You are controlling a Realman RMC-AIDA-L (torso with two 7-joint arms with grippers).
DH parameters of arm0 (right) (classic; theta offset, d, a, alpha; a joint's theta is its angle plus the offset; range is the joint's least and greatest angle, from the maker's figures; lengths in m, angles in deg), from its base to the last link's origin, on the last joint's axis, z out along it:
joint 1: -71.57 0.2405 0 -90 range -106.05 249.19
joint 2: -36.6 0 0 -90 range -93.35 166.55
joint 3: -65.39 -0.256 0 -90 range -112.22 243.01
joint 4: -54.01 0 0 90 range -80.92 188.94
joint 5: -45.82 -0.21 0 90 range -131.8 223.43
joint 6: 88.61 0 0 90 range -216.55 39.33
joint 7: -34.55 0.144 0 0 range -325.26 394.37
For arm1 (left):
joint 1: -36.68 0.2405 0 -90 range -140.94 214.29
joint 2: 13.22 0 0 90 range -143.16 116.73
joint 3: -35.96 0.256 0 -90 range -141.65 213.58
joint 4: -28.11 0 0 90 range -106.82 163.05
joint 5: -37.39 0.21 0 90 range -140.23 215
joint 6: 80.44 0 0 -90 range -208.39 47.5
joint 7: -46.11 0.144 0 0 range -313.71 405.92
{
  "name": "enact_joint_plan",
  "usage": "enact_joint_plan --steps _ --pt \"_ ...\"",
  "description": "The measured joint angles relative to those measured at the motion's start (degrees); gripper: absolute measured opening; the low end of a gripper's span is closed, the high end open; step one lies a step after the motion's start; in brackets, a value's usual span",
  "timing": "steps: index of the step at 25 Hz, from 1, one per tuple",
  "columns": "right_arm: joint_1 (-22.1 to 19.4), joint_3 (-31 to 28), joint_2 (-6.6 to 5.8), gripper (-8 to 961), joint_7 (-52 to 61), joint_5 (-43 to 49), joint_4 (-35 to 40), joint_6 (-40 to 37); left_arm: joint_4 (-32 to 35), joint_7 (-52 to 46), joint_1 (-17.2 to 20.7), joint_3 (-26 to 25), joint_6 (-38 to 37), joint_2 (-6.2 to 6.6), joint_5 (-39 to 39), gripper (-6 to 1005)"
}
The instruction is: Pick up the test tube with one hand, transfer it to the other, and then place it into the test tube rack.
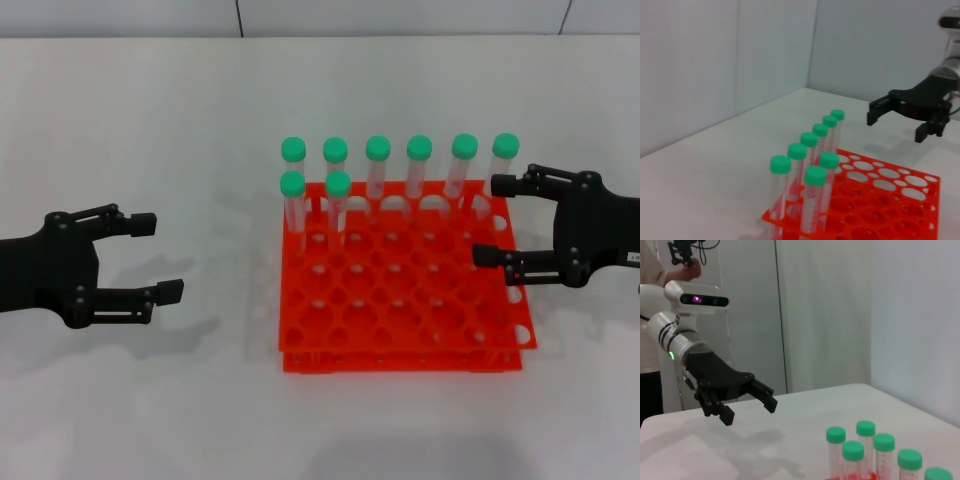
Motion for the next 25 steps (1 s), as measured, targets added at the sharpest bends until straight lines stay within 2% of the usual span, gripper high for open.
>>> enact_joint_plan --steps 9,25 --pt "0.76 -0.04 -0.71 871 -0.76 2.21 -3.2 0.12 -0.21 -0.95 -2.73 0.01 -2.83 0.61 2.31 895" --pt "1.48 0.15 -0.8 872 -0.63 2.96 -4.36 0.14 0.05 -1.62 -3.31 0.03 -2.96 0.19 3.68 894"
